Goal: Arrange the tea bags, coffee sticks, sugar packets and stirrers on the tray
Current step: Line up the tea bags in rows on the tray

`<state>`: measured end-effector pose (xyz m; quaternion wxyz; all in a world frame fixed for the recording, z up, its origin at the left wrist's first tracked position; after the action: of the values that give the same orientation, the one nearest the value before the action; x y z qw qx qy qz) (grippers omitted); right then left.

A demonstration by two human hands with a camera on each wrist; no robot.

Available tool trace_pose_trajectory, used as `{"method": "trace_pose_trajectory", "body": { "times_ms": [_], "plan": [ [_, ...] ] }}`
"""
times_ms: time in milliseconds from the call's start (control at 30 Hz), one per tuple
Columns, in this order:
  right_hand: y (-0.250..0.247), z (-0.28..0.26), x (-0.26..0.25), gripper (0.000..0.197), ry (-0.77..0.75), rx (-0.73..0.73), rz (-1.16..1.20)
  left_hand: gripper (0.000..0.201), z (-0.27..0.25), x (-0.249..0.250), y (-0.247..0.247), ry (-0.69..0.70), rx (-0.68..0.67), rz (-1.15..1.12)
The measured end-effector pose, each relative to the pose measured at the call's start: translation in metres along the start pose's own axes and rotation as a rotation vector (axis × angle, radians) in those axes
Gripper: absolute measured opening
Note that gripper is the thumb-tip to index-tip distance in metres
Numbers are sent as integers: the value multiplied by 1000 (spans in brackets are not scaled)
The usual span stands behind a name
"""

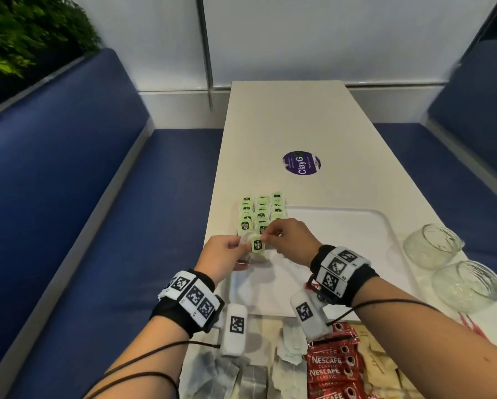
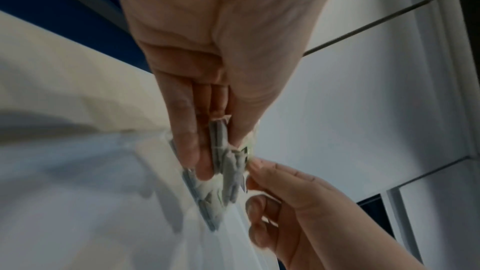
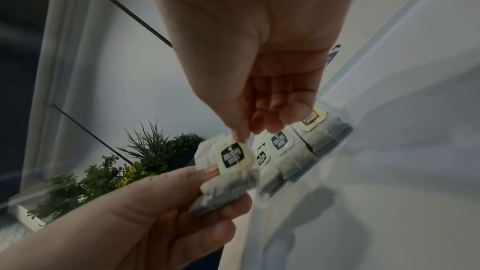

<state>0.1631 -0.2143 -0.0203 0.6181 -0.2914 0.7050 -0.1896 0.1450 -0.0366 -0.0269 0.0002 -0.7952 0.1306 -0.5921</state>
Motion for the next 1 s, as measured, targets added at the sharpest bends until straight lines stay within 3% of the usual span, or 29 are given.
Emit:
{"method": "trace_pose_trajectory", "body": {
  "times_ms": [67,233,433,667,733,800,900,1000],
  "plan": [
    [5,6,0,15,30,-33,-88,29,4,-2,-11,-10,59,2],
    [22,12,0,18,57,11,-178,33,22,-9,-41,14,251,109],
    [33,25,-12,17,69,131,-70,31,21,-20,-45,21,282,178],
    [31,30,-8,10,77,163,9,21,16,-26,-38,21,254,44],
    [26,25,-10,18,17,184,61,15,15,-21,-35,23,247,2],
    [19,19,-14,24,-45,157,117,11,14,-13,-30,28,213,-7],
    [11,9,-21,14,-94,71,125,13,11,0,-16,63,142,-13],
    [1,4,-22,18,-84,145,84,22,8,12,-4,173,306,134]
  ]
}}
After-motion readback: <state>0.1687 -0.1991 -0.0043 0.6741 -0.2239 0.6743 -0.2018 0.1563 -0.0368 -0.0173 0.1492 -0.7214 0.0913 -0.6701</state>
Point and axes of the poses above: each hand's wrist, its own z-axis towards the middle knuckle, its own y-axis out of the palm, x = y × z, the point moved 1 cm from there along z, towards the middle knuckle, and after that the axes turned 2 degrees about y, right-handed, at the moved point
